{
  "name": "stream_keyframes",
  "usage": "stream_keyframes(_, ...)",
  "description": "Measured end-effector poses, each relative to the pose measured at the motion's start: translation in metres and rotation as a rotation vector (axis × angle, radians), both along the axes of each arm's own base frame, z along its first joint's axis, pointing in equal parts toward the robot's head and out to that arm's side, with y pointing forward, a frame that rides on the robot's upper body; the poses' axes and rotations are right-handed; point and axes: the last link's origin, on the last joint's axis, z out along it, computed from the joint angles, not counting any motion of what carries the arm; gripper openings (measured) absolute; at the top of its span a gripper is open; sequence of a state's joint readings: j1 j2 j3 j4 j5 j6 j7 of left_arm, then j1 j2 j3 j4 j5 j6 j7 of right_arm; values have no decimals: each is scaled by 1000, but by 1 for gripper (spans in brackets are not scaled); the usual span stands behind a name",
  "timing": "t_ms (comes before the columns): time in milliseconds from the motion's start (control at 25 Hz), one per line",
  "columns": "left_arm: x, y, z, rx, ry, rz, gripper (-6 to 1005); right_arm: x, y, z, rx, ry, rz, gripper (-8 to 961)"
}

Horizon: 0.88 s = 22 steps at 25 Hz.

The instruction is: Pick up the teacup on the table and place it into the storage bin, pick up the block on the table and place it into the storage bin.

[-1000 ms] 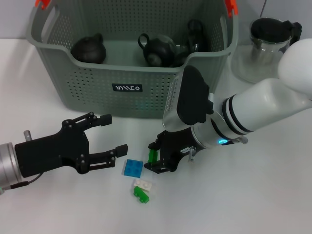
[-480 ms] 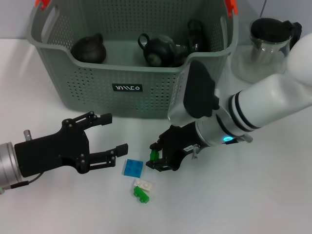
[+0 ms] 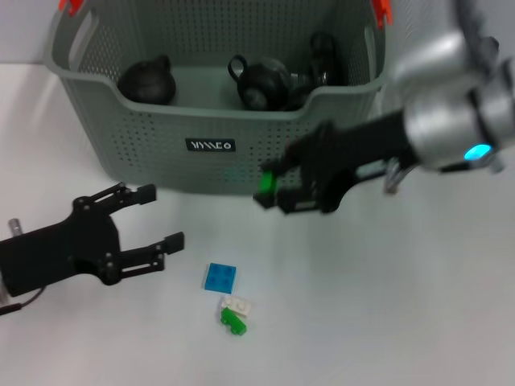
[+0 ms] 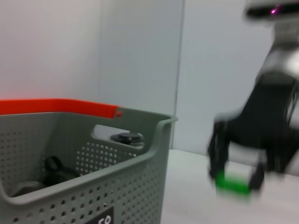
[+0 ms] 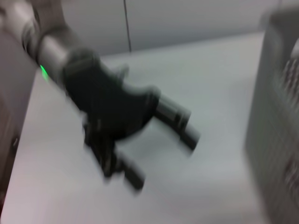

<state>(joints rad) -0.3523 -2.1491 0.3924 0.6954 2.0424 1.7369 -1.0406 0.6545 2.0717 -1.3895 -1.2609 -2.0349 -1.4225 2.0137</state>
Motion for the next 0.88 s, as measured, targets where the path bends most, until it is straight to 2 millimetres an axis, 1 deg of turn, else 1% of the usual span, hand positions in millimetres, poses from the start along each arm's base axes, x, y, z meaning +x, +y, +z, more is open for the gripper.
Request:
stream_keyframes(80,-3,-2,4,14,-1,10,832,-18,-1,26,35,50,21,426)
stream_keyframes(200,-6,-4,6,24,-1,16,830,-50,7,65,117,162,40,427)
stream_keyframes(280,-5,-4,7,25,0,15,830,-69,16,86,166,229,43,432)
stream_keyframes(320,-5,-4,7,25,0,15,829,-74,22,93,189,252,37,435)
stream_keyframes(360,-4,-3,6,23,-1,10,829,-80,38,106,245,270,7,438)
stream_keyframes(400,-3,-2,6,22,-1,7,829,-80,45,109,268,267,-11,441)
stream_keyframes(440,-3,-1,6,21,0,5,828,-80,45,109,268,267,-11,443)
stream_keyframes(520,-3,-1,6,20,-1,3,828,-79,60,111,318,242,-48,449)
stream_keyframes(600,-2,0,6,18,-3,5,827,-74,71,108,365,195,-76,454)
stream_keyframes(680,-2,0,6,17,-4,5,826,-69,78,101,388,149,-88,460)
stream_keyframes(760,-2,-1,6,16,-8,3,825,-66,79,96,394,120,-85,465)
stream_keyframes(880,-1,-1,7,14,-12,4,824,-65,79,92,390,107,-80,592)
